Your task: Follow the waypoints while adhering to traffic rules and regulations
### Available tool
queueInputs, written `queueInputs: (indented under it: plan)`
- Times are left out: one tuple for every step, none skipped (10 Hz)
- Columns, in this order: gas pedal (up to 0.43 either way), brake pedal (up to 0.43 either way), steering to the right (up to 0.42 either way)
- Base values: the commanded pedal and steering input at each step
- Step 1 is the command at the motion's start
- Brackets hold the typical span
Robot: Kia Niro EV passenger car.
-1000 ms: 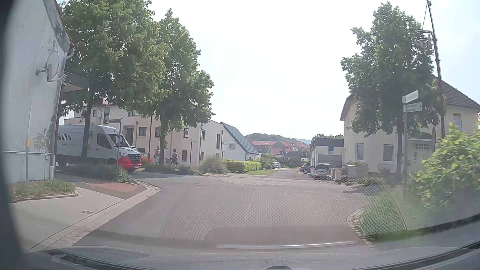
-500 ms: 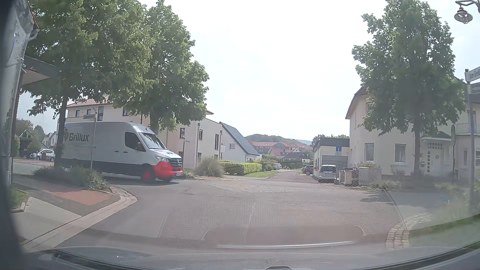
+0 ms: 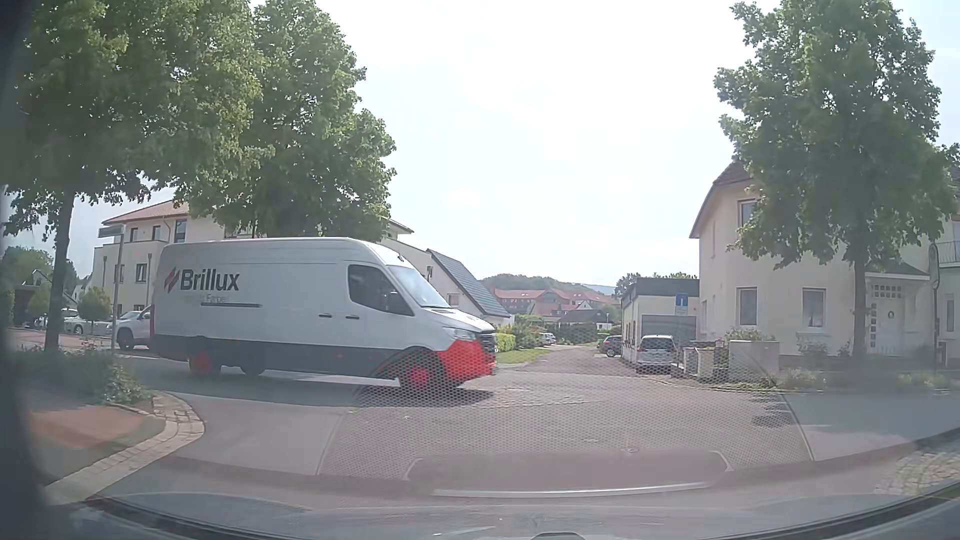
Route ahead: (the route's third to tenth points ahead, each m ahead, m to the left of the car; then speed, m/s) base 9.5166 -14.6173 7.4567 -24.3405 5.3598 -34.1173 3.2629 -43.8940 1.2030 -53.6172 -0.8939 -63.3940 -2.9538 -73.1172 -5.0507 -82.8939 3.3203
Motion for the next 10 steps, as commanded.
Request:
queueInputs:
  plan:
    - [0.0, 0.128, 0.115]
    - [0.0, 0.134, 0.142]
    - [0.0, 0.14, 0.165]
    - [0.0, 0.14, 0.179]
    - [0.0, 0.134, 0.193]
    - [0.0, 0.128, 0.205]
    - [0.0, 0.122, 0.212]
    - [0.0, 0.098, 0.221]
    - [0.0, 0.079, 0.229]
    - [0.0, 0.073, 0.236]
